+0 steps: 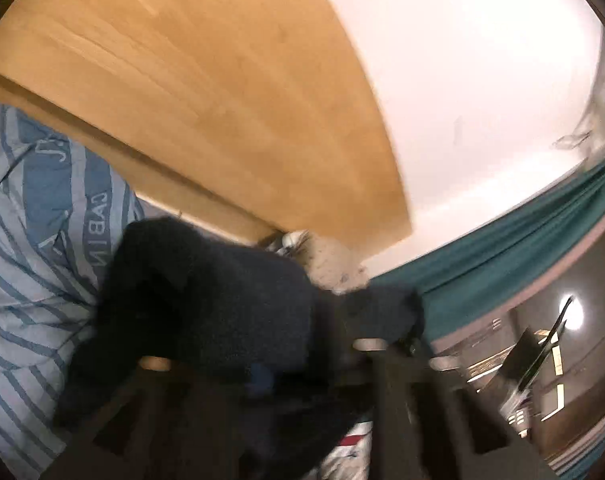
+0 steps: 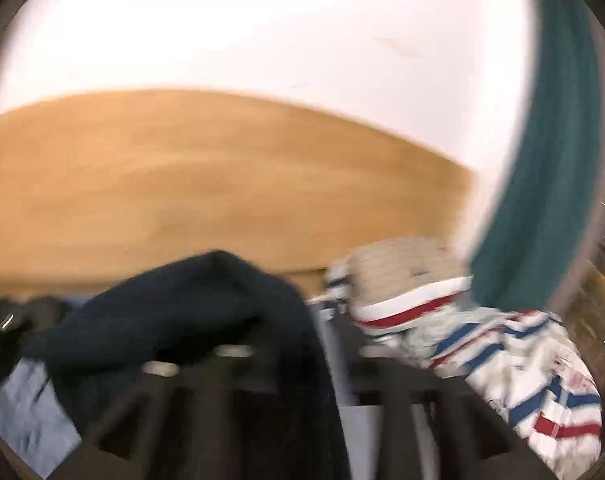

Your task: Fold clothes

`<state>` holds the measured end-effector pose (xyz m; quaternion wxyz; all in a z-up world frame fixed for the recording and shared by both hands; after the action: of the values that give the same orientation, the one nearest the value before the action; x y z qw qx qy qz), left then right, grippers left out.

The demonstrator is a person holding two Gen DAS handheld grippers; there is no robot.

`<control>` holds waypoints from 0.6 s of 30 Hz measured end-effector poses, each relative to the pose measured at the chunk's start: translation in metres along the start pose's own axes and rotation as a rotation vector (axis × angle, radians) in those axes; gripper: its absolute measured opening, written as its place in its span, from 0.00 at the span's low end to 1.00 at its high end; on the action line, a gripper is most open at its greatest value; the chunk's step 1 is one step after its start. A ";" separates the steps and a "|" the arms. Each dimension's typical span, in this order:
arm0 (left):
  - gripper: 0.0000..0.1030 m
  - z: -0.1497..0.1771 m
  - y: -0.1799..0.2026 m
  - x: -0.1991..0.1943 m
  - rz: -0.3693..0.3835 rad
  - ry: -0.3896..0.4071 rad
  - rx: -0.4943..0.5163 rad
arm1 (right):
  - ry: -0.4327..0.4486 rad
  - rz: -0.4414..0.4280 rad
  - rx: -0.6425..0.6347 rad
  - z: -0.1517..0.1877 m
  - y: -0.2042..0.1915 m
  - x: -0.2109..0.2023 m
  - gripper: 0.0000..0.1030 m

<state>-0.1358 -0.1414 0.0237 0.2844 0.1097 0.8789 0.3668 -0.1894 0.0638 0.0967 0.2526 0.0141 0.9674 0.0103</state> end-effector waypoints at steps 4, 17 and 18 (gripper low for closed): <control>0.88 0.027 -0.016 0.031 -0.092 -0.086 -0.013 | -0.175 -0.101 0.066 0.040 0.032 0.028 0.76; 0.88 0.218 -0.167 -0.004 -0.380 -0.265 -0.357 | -0.581 -0.321 -0.127 0.258 0.016 0.057 0.72; 0.88 0.221 -0.172 -0.005 -0.387 -0.264 -0.373 | -0.560 -0.306 -0.122 0.255 0.013 0.059 0.72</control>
<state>-0.0012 -0.1360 -0.2214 0.4762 -0.0670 0.7564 0.4434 -0.1163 0.0823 -0.1544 0.5079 -0.1442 0.8489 0.0259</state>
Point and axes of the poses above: each gripper's, at about its wrist camera, not at the fingertips, and x roughly the way its jaws point, y to its right, z to its underside, the point moved 3 cm from there along x, roughly the way its jaws point, and after that the axes turned 14 degrees about x, right-handed, at the moved point
